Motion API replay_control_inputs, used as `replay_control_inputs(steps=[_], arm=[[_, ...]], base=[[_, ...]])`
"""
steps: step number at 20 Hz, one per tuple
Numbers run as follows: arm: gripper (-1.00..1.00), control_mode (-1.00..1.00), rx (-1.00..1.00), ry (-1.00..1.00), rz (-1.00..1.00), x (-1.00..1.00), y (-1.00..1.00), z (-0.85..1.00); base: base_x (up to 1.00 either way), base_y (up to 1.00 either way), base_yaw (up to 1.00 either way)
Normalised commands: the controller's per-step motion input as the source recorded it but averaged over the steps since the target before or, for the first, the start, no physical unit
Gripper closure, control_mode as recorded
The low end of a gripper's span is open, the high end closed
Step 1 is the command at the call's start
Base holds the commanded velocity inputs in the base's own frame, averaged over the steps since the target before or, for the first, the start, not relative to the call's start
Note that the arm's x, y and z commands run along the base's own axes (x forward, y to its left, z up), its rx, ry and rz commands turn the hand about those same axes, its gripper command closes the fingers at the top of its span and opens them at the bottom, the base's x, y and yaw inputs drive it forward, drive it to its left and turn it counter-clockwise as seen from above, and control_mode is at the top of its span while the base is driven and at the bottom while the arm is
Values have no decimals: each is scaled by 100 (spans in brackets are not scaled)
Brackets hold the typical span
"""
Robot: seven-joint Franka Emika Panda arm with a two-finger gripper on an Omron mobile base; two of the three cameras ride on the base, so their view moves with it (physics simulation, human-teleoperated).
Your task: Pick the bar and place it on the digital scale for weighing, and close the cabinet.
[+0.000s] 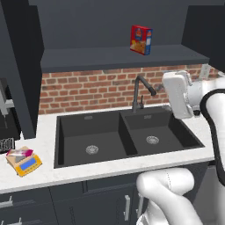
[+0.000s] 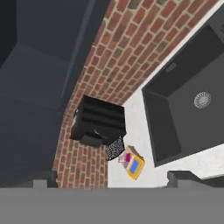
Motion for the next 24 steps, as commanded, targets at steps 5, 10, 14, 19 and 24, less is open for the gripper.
replay_control_inputs(steps=[5, 10, 14, 19, 24], arm=[[-100, -100, 10, 0, 3, 0, 59, -80], [-100, -100, 39, 0, 1, 0, -12, -2], [-100, -100, 56, 2, 8, 0, -41, 0], [-100, -100, 58, 4, 14, 0, -28, 0], [-100, -100, 58, 0, 14, 0, -8, -13]], base=[[0, 0, 0], [0, 0, 0], [0, 0, 0], [0, 0, 0], [0, 0, 0]])
